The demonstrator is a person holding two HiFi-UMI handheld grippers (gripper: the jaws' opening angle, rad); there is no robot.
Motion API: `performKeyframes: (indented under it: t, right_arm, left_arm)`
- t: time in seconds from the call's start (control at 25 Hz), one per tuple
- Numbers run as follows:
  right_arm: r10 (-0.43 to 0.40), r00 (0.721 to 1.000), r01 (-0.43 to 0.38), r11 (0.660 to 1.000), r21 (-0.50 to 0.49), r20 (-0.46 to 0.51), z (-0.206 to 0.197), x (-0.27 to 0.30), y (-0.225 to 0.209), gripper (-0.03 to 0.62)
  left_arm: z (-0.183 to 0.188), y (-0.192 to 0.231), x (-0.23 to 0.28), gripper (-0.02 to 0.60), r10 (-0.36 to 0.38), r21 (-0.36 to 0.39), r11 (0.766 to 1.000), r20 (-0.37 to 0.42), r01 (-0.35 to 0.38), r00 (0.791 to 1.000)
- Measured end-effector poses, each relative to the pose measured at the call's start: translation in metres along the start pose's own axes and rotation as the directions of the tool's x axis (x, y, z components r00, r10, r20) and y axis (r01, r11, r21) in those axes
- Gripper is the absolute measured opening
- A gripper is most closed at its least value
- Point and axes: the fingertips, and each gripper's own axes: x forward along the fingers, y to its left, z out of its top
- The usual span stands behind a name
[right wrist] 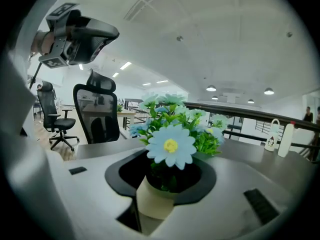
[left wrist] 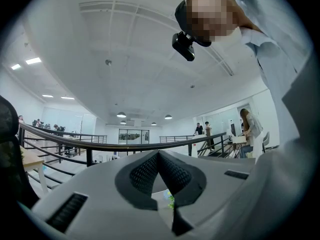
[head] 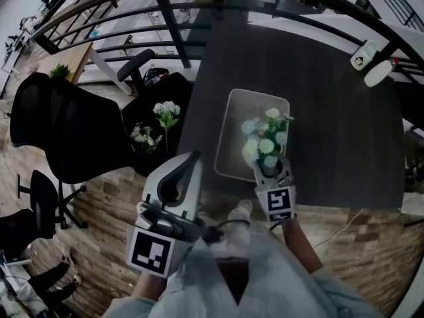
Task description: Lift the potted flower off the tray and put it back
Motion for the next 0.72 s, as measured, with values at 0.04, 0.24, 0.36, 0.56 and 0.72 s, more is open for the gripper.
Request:
performKeyframes:
  t: [0.04,0.24,0.36,0.56,0.72]
  right_arm:
    - [0.001,1.0,-0.001,1.0,0.01,-0.004,0.0,0.0,0.0,0.149]
    - [0.026,0.997,-0.023,0.999,0.048,-0.07,-0.006,-0.001,0.005,0.244]
    - [0.026,0.996,-0.02,0.998,0.066,-0.084,-0.007,-0.005,0.005,0.244]
    - [-0.017,0.998,0.023,0.996,0.089,-0.067,-0.005,-0.013,-0.002,0.258]
    - [-0.039,0.997,0.045,0.994,0.102,-0.063,-0.001,-0.022,-0.004,0.258]
  left_arm:
    - [0.0,-0.001,0.0,-0.002,-0.003,-0.001,1.0,0.001,0.003,1.0]
    - [0.002,-0.003,0.001,-0.002,-0.016,-0.003,1.0,0.007,0.016,1.0]
    - [0.002,-0.006,0.001,-0.002,-0.03,-0.004,1.0,0.01,0.03,0.999]
    - [0.003,-0.008,0.002,-0.002,-0.056,-0.007,0.998,0.021,0.057,0.998]
    - [0.005,-0.011,0.004,-0.002,-0.084,-0.008,0.996,0.032,0.084,0.996]
